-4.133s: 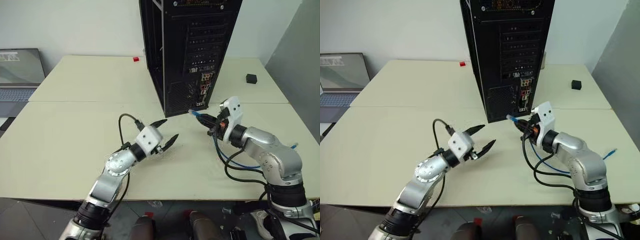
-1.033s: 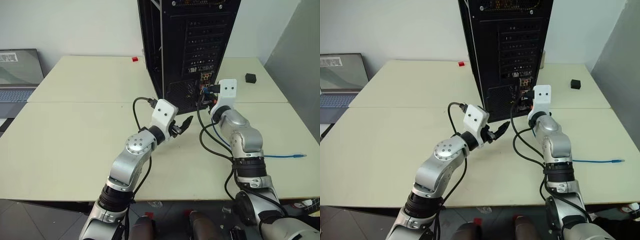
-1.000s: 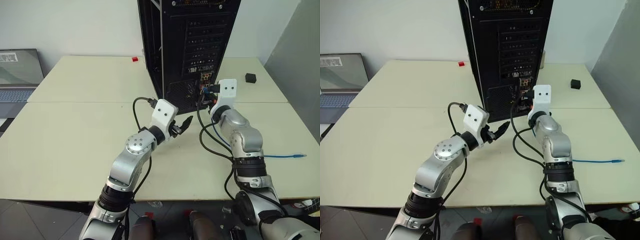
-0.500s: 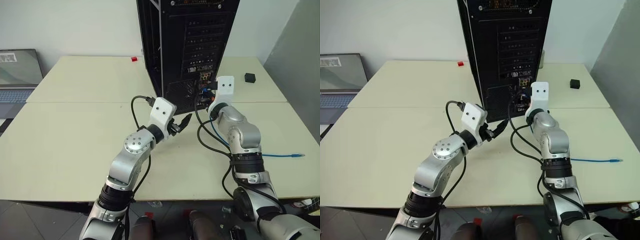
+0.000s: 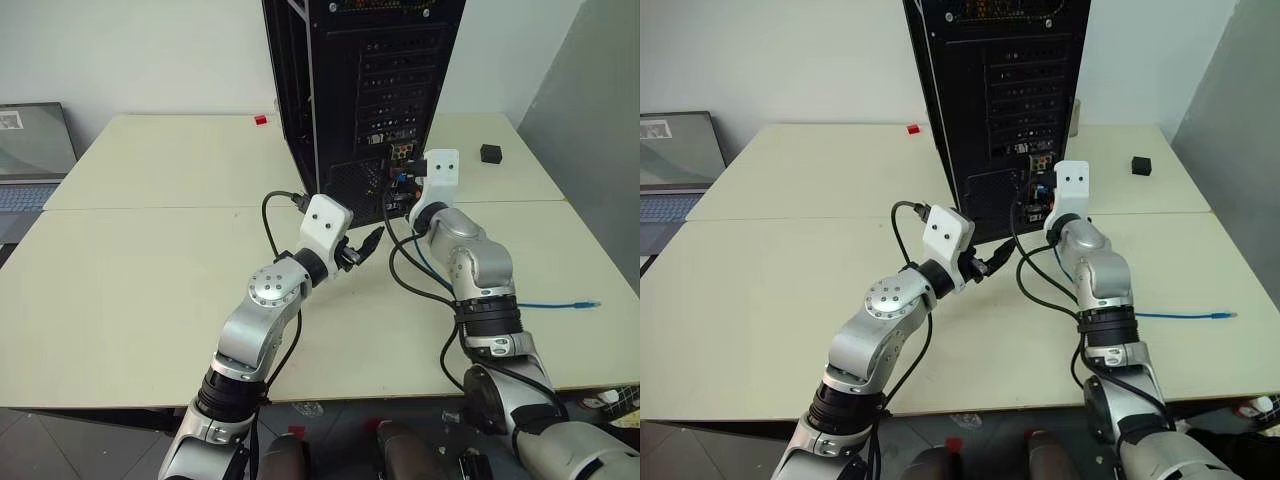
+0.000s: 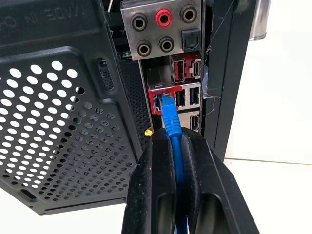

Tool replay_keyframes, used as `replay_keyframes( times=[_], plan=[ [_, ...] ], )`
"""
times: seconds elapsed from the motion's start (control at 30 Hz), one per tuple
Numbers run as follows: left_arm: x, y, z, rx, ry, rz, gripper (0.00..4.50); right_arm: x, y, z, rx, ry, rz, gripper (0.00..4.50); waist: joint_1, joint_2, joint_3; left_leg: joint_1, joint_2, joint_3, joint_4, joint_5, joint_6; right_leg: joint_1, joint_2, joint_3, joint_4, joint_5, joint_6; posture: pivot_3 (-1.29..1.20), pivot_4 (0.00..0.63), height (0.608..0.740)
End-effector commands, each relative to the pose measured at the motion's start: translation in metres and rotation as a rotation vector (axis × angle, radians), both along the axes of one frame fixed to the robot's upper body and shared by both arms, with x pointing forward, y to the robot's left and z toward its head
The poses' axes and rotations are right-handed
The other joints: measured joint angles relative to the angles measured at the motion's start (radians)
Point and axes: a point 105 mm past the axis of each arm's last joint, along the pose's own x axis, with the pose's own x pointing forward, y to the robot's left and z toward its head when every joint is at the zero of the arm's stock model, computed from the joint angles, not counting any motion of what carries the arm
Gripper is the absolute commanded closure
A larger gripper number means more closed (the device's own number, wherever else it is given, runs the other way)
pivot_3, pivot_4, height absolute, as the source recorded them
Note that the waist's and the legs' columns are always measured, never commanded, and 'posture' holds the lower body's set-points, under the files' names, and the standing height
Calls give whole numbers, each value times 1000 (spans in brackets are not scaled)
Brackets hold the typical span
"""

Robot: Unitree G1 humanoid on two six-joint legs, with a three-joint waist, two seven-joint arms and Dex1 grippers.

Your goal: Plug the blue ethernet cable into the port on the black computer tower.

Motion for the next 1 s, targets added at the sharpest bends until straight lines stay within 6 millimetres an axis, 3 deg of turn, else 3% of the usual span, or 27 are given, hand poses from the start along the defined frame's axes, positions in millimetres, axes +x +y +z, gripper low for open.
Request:
replay_keyframes(
  times=[0.03, 0.23, 0.4, 0.6, 0.83, 1.0],
  plan=[
    [-1, 4, 13, -2, -61, 5, 1069, -3, -7, 20, -47, -101, 10, 3746, 1, 0, 0, 0, 0, 0, 0, 0, 0, 0, 0, 0, 0, 0, 0, 0, 150, 740],
    [5, 14, 13, 20, -68, 33, 1069, -13, -15, 14, -87, -95, 48, 2272, 9, 0, 0, -2, 0, -1, -1, 0, 0, 0, -1, -1, -2, 0, 0, 0, 150, 740],
    [10, 20, 7, 80, -31, 34, 1069, -30, -19, 17, -135, -108, 148, 1328, 12, 0, 0, -3, -1, -1, 0, 0, 0, -1, -2, -1, -2, 0, 0, 0, 150, 740],
    [15, 36, 9, 161, -30, 12, 1069, -70, -32, 29, -226, -129, 378, 107, 13, 0, 1, -3, -1, -3, -1, 0, 0, -1, -2, -3, -2, 0, 0, 0, 150, 740],
    [21, 47, 22, 174, -18, -27, 1069, -94, -62, 44, -276, -128, 480, 48, 16, 0, 2, -4, -1, -2, 0, 0, 0, 0, -1, -4, -2, 0, 0, 0, 150, 740],
    [22, 46, 29, 149, 6, -68, 1069, -101, -68, 50, -292, -141, 517, 48, 18, -1, 2, -5, -1, -2, 0, 0, 0, 0, -1, -4, -3, 0, 0, 0, 150, 740]
  ],
)
